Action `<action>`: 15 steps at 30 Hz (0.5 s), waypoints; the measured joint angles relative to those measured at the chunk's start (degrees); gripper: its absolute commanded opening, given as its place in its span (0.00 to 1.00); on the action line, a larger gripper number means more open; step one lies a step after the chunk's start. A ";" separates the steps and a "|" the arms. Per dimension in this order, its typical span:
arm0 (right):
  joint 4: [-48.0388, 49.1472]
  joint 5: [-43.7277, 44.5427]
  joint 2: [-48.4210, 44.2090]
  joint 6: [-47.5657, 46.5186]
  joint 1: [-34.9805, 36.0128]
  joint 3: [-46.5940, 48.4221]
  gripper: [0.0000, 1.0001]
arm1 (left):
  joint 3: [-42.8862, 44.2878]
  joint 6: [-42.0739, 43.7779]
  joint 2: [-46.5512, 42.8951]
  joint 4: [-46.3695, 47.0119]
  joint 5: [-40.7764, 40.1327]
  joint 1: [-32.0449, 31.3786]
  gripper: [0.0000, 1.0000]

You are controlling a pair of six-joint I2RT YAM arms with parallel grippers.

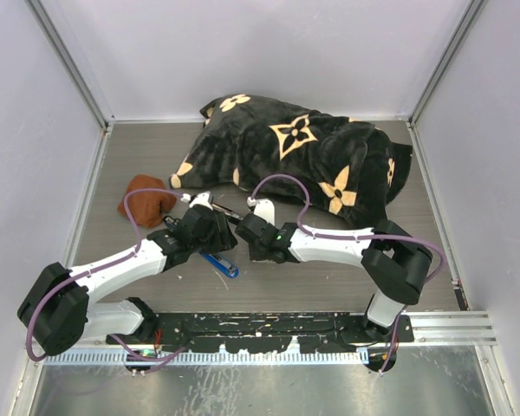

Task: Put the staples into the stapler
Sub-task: Pick up the staple from the staple box.

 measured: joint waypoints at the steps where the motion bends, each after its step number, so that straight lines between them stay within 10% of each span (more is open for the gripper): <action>1: -0.02 0.00 0.22 0.02 -0.02 -0.20 0.31 | 0.00 0.00 0.00 0.04 0.00 0.00 0.56; 15: 0.44 -0.52 2.38 0.44 -0.13 -1.03 0.32 | 0.00 0.00 0.00 0.00 -0.02 0.00 0.56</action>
